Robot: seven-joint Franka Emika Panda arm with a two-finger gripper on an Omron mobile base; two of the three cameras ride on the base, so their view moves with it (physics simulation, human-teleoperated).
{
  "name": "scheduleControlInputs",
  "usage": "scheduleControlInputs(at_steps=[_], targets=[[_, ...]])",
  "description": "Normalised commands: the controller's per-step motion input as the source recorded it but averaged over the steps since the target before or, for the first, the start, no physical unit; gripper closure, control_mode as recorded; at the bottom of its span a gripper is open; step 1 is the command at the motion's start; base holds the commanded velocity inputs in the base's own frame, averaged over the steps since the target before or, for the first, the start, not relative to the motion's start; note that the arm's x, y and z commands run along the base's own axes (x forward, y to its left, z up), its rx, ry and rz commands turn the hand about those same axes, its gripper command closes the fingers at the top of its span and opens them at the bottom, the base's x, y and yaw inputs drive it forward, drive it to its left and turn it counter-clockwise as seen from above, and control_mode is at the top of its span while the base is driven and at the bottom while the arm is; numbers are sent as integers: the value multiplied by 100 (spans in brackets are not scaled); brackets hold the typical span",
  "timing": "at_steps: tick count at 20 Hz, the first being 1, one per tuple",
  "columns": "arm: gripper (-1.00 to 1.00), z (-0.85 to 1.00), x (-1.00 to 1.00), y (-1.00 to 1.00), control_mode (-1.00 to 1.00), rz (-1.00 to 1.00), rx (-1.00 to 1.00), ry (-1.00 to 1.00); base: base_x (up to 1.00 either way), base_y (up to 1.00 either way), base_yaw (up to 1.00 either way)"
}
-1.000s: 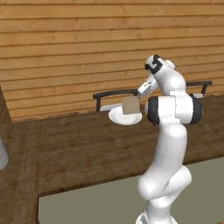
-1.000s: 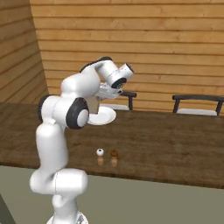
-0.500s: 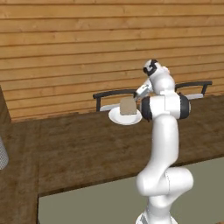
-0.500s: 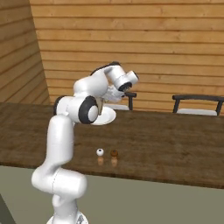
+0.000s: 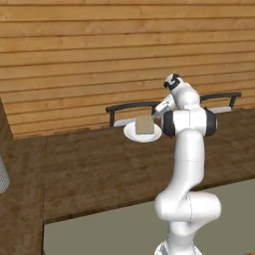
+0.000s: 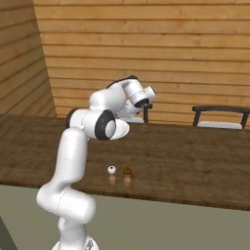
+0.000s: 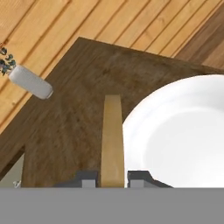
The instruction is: Start the toaster. Once the lever pops up, take the bread to the plate on the dining counter.
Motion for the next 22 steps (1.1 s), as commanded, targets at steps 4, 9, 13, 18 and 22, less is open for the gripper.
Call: scheduleControlInputs(at_steps=[4, 9, 13, 18, 22], targets=[[100, -20, 0, 13, -100, -6, 0, -7, 0, 0, 0], [100, -11, 2, 2, -100, -8, 0, -5, 0, 0, 0], [100, -10, 0, 0, -100, -10, -2, -5, 0, 0, 0], [100, -4, 0, 0, -100, -11, -5, -5, 0, 0, 0], [100, -5, 0, 0, -100, -10, -7, -5, 0, 0, 0]])
